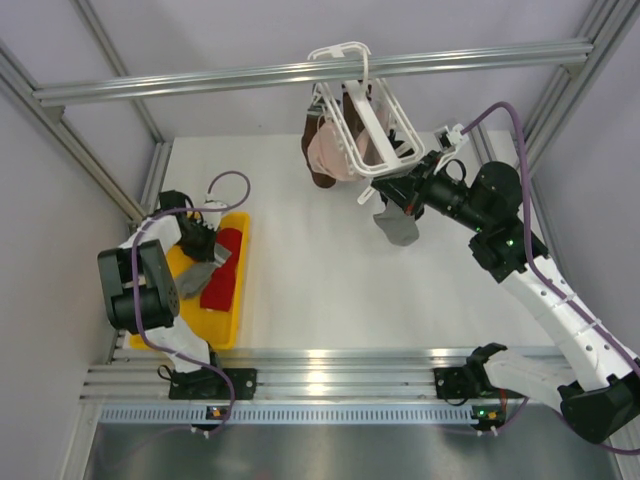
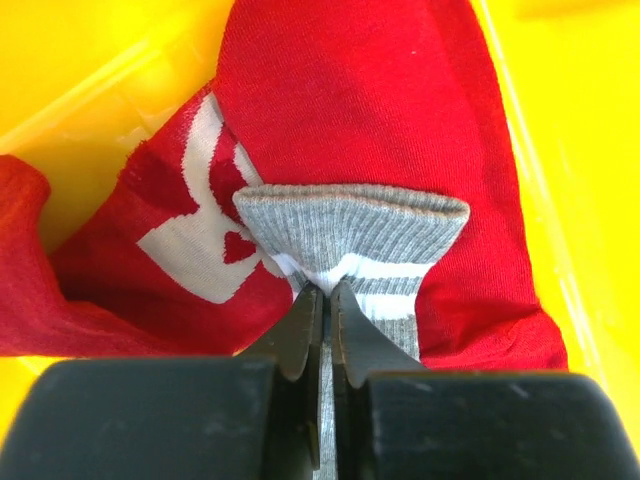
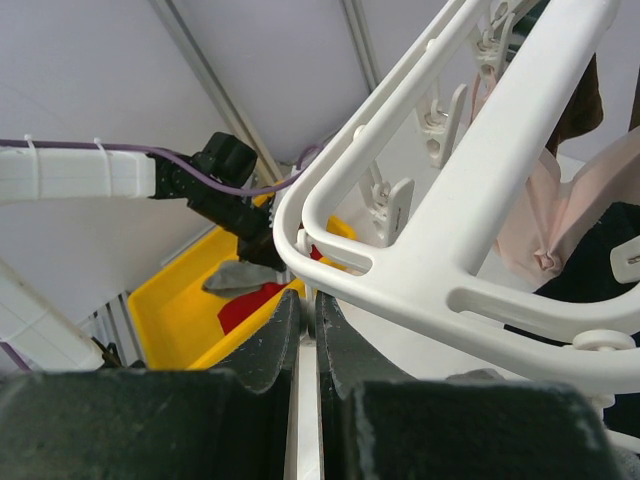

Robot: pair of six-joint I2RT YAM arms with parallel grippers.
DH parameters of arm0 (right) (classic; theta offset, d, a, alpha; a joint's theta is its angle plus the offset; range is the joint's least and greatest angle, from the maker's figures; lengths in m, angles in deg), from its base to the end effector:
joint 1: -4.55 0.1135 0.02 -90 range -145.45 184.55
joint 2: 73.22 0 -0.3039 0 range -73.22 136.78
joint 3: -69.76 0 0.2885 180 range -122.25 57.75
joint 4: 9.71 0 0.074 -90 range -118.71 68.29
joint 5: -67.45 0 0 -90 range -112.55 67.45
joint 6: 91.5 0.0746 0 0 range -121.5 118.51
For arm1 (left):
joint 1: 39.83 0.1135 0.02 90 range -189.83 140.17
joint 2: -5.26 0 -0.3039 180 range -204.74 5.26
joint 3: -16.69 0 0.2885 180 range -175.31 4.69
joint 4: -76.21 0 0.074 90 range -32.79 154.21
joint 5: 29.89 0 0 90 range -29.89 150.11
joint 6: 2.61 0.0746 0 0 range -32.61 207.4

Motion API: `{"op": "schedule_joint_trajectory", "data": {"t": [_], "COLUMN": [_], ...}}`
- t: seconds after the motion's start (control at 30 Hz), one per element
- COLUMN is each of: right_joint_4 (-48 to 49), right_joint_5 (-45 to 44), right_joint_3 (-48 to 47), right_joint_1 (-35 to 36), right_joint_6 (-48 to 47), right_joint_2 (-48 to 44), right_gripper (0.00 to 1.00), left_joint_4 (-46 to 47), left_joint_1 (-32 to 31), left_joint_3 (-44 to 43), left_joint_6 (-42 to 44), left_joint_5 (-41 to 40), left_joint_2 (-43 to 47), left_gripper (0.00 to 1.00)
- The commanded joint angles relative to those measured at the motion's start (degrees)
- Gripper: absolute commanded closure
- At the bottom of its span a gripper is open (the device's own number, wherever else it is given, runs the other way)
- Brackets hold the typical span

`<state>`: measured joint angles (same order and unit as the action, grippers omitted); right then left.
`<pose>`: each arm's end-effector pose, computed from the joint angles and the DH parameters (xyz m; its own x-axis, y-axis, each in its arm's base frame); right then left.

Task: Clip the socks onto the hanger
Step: Pick up the sock from the bin.

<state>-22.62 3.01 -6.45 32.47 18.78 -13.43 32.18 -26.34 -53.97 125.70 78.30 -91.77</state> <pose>0.2366 0.1618 0.4663 -0.2276 0.2333 -0.9454 -0.7719 0.5486 0.3212 0.3597 0.0623 0.1505 -0.7931 0.4154 -0.4455 0.4739 0.8803 -0.0228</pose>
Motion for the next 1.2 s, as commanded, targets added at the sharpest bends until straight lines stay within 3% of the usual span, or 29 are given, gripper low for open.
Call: {"op": "schedule_joint_trajectory", "data": {"t": [0.0, 0.13, 0.33, 0.37, 0.4, 0.6, 0.7, 0.77, 0.93, 1.03, 1.07, 1.17], "right_joint_4": [1.08, -0.59, -0.24, -0.24, 0.03, 0.38, 0.56, 0.47, 0.21, 0.29, 0.29, 0.29], "right_joint_5": [-0.69, -0.69, -0.69, -0.69, -0.69, -0.69, -0.60, -0.60, -0.60, -0.51, -0.60, -0.51], "right_joint_3": [-1.71, -1.98, -1.71, -1.54, -1.45, -1.45, -1.01, -0.84, -1.01, -0.84, -0.83, -1.01], "right_joint_1": [-0.85, -0.85, -0.85, -0.76, -0.85, -0.85, -0.85, -0.76, -0.94, -1.03, -1.11, -1.12], "right_joint_6": [-0.76, -0.94, -0.85, -0.94, -0.85, -0.85, -0.76, -0.76, -0.94, -1.11, -1.03, -0.94], "right_joint_2": [0.33, 0.24, 0.24, 0.24, 0.24, 0.15, 0.15, 0.15, -0.02, -0.29, -0.37, -0.20], "right_gripper": [1.00, 1.00, 1.00, 1.00, 1.00, 1.00, 1.00, 1.00, 1.00, 1.00, 1.00, 1.00], "left_joint_4": [-1.45, -9.25, -16.13, -16.65, -17.01, -16.75, -14.82, -14.90, -14.90, -14.12, -13.85, -14.20], "left_joint_1": [0.04, 0.04, 0.04, 0.04, -0.05, 0.04, 0.04, 0.04, -0.05, -0.05, -0.05, -0.05], "left_joint_3": [-0.31, -4.09, -8.23, -8.23, -8.23, -8.58, -8.32, -8.06, -8.67, -8.76, -8.59, -8.15], "left_joint_6": [0.28, -0.07, 0.19, 0.63, 0.98, 0.37, -0.42, 0.01, -0.68, -1.74, -1.57, -0.86], "left_joint_5": [-0.36, 1.58, 3.25, 3.25, 3.60, 4.04, 2.81, 3.33, 4.57, 3.26, 3.34, 4.83], "left_joint_2": [1.40, 5.70, 9.05, 9.06, 9.14, 8.53, 7.48, 6.77, 5.80, 6.24, 6.50, 6.68], "left_gripper": [1.00, 0.99, 0.80, 0.86, 1.00, 1.00, 0.80, 1.00, 1.00, 0.75, 1.00, 1.00]}}
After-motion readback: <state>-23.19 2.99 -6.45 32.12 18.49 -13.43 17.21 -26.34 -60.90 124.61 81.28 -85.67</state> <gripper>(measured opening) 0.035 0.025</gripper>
